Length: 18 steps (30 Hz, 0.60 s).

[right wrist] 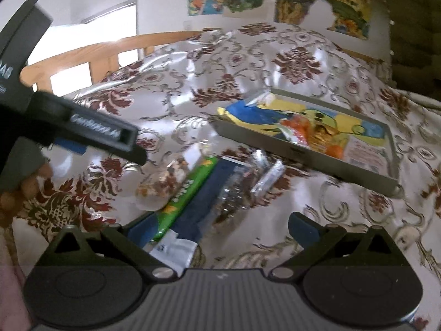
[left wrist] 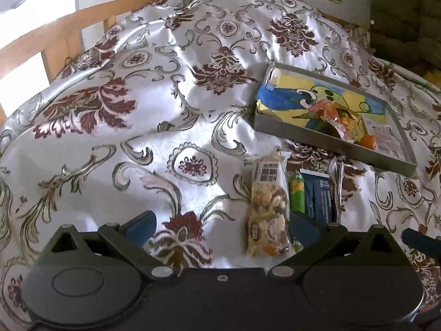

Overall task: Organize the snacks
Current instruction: 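Grasp the clear nut-bar bag with the left tool while the right grasps the green tube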

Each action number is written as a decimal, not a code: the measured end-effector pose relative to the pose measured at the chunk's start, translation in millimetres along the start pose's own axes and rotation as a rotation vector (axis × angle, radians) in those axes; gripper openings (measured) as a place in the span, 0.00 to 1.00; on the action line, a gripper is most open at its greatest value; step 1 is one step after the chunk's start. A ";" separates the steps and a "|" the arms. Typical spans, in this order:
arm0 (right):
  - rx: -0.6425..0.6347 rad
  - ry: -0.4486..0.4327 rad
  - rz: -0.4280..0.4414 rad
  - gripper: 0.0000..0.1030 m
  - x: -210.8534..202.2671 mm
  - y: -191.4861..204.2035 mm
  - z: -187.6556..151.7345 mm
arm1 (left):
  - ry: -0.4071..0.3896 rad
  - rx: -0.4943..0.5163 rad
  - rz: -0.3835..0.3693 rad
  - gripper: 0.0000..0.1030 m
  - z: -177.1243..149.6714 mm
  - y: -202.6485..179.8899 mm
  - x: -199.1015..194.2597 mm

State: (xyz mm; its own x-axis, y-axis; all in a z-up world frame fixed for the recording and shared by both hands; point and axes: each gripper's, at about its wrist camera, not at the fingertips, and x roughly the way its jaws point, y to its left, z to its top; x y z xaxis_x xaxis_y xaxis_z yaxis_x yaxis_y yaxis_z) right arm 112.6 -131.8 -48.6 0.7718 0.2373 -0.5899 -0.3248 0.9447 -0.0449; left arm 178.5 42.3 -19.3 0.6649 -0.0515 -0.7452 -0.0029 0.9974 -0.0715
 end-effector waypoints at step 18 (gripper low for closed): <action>-0.228 0.051 -0.021 0.87 55.4 58.1 -1.5 | -0.006 0.069 -0.096 0.99 31.4 -13.6 41.0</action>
State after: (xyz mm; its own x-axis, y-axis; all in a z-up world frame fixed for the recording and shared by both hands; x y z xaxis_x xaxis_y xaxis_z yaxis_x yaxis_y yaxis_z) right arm 135.6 -64.1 -85.1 0.7532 0.2006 -0.6264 -0.4280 0.8726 -0.2352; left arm 229.3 28.1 -28.0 0.6644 -0.1473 -0.7327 0.1123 0.9889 -0.0969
